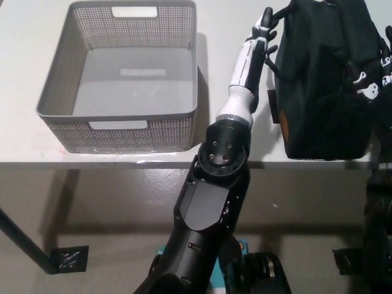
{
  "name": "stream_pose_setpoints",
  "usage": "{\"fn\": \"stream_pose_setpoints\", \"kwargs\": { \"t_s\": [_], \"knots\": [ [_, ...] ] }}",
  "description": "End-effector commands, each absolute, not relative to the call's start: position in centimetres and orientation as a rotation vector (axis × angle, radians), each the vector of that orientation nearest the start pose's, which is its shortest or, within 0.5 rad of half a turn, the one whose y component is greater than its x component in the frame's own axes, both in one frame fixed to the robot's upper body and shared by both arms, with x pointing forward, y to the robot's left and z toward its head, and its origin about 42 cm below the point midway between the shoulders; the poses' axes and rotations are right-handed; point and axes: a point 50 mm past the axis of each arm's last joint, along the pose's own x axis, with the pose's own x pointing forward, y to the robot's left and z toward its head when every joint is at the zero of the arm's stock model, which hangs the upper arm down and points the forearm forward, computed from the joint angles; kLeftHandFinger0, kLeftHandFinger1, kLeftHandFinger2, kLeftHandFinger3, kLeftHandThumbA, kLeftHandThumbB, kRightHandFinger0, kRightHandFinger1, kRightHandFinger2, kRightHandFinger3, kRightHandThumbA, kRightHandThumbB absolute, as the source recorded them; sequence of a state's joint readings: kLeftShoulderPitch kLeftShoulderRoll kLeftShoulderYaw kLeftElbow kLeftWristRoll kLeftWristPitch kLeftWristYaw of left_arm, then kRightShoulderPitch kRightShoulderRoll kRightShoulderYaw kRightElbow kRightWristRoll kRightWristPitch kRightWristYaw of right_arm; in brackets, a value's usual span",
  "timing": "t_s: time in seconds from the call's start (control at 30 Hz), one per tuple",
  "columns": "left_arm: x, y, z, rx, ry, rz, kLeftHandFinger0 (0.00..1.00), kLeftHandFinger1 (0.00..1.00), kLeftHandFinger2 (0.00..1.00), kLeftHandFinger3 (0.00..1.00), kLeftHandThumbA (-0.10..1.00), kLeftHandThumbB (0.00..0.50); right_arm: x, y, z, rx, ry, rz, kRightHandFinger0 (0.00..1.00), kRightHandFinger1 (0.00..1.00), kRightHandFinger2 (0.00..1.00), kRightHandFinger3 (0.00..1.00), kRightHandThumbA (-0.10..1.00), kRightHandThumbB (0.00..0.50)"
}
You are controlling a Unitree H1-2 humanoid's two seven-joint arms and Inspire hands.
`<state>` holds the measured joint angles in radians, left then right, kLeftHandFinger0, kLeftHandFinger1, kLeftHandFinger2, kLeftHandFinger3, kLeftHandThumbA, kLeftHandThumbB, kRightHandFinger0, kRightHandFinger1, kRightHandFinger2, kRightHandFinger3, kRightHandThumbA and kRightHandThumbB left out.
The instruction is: Use both hands to pick up a lunch bag on the right hand side and place it into a container on the left hand side
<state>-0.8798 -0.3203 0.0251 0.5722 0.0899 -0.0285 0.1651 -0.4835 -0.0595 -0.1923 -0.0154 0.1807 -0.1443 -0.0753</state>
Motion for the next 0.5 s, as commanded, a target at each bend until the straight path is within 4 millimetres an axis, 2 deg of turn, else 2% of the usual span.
{"fn": "stream_pose_setpoints", "kwargs": {
  "t_s": [0.0,0.07,0.13,0.2,0.33,0.37,0.4,0.47],
  "knots": [
    [47.9,-2.2,31.6,-0.122,-0.367,-0.230,1.00,1.00,1.00,1.00,1.00,0.374,40.4,-25.6,30.7,0.162,-0.729,-0.114,1.00,1.00,1.00,1.00,1.00,0.219],
    [48.2,-2.1,31.4,-0.107,-0.355,-0.229,1.00,1.00,1.00,1.00,1.00,0.377,40.2,-26.3,31.3,0.144,-0.743,-0.125,1.00,1.00,1.00,1.00,1.00,0.211],
    [48.4,-2.2,31.0,-0.098,-0.342,-0.239,1.00,1.00,1.00,1.00,1.00,0.389,39.5,-28.0,32.8,0.100,-0.789,-0.142,1.00,1.00,1.00,1.00,1.00,0.166],
    [48.5,-2.4,30.8,-0.091,-0.334,-0.247,1.00,1.00,1.00,1.00,1.00,0.389,39.0,-28.9,33.7,0.080,-0.810,-0.157,1.00,1.00,1.00,1.00,1.00,0.158],
    [48.5,-2.6,30.5,-0.096,-0.332,-0.255,1.00,1.00,1.00,1.00,1.00,0.364,38.2,-30.5,34.9,0.047,-0.812,-0.187,1.00,1.00,1.00,1.00,1.00,0.150],
    [48.6,-2.8,30.5,-0.094,-0.328,-0.257,1.00,1.00,1.00,1.00,1.00,0.337,37.9,-31.2,35.5,0.034,-0.823,-0.197,1.00,1.00,1.00,1.00,1.00,0.116],
    [48.6,-2.8,30.6,-0.091,-0.328,-0.258,1.00,1.00,1.00,1.00,1.00,0.334,37.7,-31.5,35.8,0.027,-0.831,-0.200,1.00,1.00,1.00,1.00,1.00,0.114],
    [48.7,-2.8,30.8,-0.089,-0.329,-0.261,1.00,1.00,1.00,1.00,1.00,0.327,37.7,-32.0,36.4,0.024,-0.848,-0.201,1.00,1.00,1.00,1.00,1.00,0.151]
  ]
}}
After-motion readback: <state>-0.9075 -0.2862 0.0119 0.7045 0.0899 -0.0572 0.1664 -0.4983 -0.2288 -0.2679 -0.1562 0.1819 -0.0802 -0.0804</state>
